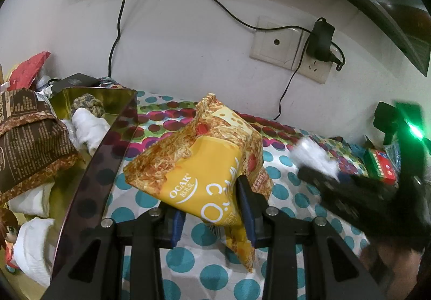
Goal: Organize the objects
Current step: 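Grasp the clear plastic bag with the right tool while the left tool holds the yellow bag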
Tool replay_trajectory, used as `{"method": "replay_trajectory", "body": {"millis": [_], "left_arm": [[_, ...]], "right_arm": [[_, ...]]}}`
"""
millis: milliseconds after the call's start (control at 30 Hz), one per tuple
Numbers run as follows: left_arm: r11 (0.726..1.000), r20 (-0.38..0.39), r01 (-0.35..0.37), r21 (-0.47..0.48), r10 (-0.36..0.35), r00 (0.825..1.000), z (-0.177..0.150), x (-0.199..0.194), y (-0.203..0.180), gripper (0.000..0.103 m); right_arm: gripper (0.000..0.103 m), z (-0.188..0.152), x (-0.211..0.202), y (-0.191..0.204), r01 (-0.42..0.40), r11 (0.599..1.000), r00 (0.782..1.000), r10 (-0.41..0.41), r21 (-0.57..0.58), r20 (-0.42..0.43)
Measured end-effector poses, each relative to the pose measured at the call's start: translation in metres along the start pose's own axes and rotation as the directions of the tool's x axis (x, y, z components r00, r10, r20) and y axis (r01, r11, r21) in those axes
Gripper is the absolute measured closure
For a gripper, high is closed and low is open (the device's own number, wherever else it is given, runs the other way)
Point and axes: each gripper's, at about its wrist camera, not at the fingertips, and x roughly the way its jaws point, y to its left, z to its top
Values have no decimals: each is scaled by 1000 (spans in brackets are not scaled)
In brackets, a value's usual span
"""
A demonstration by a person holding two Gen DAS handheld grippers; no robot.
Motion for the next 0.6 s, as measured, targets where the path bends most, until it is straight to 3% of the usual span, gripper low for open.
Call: {"method": "replay_trajectory", "body": {"millis": [300, 600], "left_arm": [[1000, 13, 11, -9, -11, 1000, -1, -1, -1, 67], [1000, 41, 13, 19, -14, 999, 15, -22, -14, 68]], "right_arm": [[68, -37, -46, -13, 6, 998, 1000, -7, 63, 12], [68, -37, -36, -6, 52, 998, 998, -51, 27, -39]]}}
